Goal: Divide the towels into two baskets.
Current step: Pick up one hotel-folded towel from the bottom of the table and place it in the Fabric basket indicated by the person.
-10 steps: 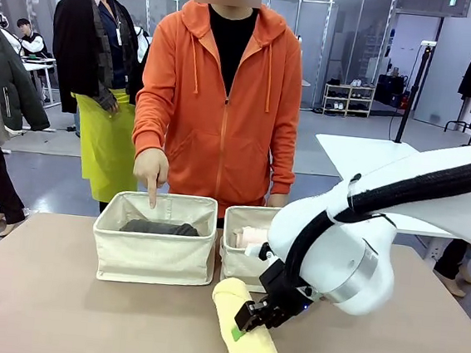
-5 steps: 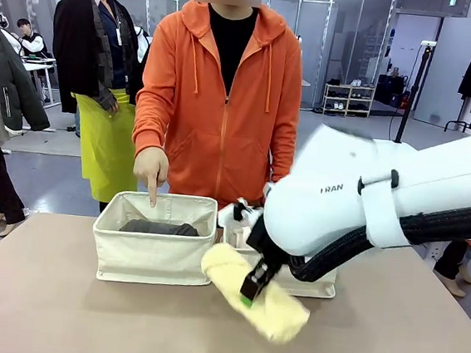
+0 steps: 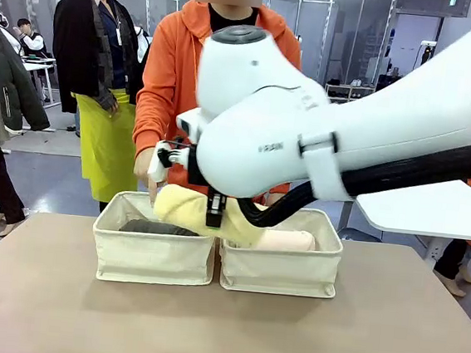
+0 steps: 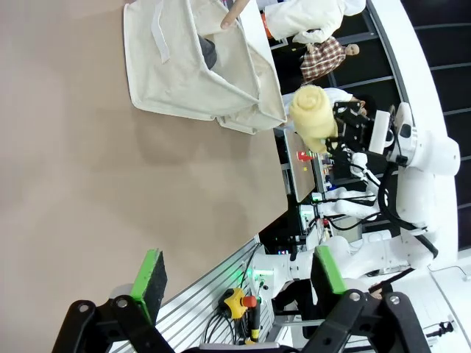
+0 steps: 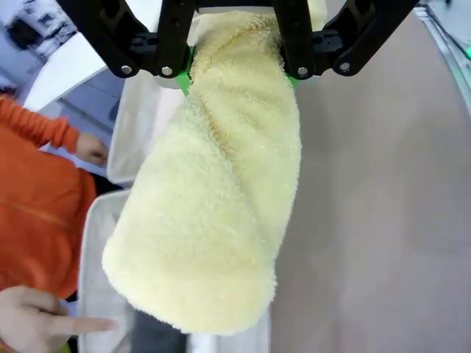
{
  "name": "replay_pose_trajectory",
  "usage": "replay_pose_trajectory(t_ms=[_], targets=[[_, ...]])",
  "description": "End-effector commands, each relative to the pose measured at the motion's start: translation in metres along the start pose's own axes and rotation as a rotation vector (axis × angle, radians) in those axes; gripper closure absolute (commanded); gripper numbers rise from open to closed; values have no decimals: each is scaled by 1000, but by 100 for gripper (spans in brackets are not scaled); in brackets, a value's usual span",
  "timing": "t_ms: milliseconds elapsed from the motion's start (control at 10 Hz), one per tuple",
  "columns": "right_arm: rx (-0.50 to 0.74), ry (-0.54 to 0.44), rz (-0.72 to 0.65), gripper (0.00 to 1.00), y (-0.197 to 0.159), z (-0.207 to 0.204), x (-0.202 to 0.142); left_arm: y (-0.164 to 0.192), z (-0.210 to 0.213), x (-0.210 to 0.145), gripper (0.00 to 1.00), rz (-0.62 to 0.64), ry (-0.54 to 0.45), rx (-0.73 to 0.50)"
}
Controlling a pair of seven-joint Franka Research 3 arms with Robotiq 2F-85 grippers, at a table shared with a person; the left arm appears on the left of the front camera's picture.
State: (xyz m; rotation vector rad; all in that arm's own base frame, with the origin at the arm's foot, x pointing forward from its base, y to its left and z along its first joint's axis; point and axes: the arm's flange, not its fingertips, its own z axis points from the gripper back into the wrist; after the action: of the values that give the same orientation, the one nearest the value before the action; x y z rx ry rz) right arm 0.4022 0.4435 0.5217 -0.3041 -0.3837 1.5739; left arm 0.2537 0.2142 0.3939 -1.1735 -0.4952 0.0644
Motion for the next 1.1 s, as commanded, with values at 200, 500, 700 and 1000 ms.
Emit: replay_pose_trajectory(t_ms=[200,500,700,1000], targets=[[-108,-115,157,58,-27,-39,66,-4,4,-2,0,-2,5,-8],[-75,-98,204,58,-52,-79,99,-4,4,-2,0,-2,5,-8],[-33,-83,195,58,-68,-103,110,-4,4,-2,0,-2,5,-8],[-18,-44,180,58,-91,-134,116,-4,4,-2,0,-2,5,-8]])
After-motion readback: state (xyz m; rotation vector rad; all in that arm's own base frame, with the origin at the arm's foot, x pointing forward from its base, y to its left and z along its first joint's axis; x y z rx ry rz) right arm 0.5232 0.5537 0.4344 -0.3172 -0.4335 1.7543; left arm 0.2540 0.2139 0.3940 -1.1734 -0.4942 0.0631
